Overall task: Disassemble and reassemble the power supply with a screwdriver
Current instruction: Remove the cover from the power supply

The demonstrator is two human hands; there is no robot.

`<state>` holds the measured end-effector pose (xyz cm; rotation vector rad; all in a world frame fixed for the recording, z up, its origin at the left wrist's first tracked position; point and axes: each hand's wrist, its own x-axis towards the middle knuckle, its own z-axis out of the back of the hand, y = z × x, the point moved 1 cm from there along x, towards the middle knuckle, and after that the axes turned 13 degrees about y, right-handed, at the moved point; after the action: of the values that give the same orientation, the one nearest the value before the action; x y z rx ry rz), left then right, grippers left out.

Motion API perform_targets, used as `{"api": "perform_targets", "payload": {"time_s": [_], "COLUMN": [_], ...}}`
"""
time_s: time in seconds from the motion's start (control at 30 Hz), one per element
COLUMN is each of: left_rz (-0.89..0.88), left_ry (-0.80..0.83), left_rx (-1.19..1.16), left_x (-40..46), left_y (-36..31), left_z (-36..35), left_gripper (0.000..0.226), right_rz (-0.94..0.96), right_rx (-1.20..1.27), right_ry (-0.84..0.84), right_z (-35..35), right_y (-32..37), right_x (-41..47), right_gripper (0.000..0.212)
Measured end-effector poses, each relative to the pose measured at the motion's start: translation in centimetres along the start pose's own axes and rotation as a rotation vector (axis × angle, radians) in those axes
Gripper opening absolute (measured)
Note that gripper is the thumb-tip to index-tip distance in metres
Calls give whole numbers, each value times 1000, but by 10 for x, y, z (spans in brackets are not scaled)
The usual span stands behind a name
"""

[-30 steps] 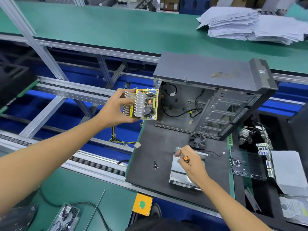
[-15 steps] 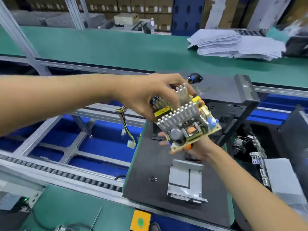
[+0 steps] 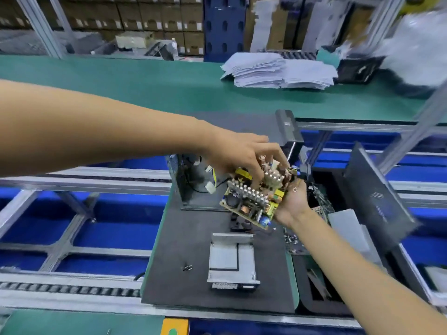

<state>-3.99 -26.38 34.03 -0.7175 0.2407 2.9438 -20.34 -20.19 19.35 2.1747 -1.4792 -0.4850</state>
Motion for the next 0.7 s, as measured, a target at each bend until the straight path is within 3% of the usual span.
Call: {"api": "perform_targets", "payload": {"time_s": [0.13, 0.23, 0.3, 0.37, 0.43, 0.5, 0.6, 0.7], "left_rz": [276, 515, 756, 908, 963, 1052, 1270, 1312], "left_ry": [-198, -541, -724, -664, -476, -419, -388, -411], "left_rx": [-109, -482, -850, -1181, -1283, -1211, -1060, -1109], "left_x": [5, 8, 12, 22, 37, 58, 81, 85], "left_y": [-16, -30, -44, -63, -87, -101, -95, -84], "left_z": [-5, -16, -28, -44, -58, -66, -75, -85], "left_gripper": [61, 70, 62, 59, 97, 118, 124, 125], "right_rz": [113, 144, 153, 158, 138, 98, 24, 18], "right_rx": [44, 102, 72, 62, 42, 43, 42, -36], "right_ry": [-104, -132, -154, -160, -189, -218, -205, -192], "right_z": [1, 12, 18, 22, 24, 23, 21, 29], "right_y": [3, 1, -2, -7, -15, -24, -33, -34], "right_x": [-5, -6, -9, -11, -12, -12, -11, -8], "right_gripper": [64, 72, 77, 81, 83, 82, 79, 73]}}
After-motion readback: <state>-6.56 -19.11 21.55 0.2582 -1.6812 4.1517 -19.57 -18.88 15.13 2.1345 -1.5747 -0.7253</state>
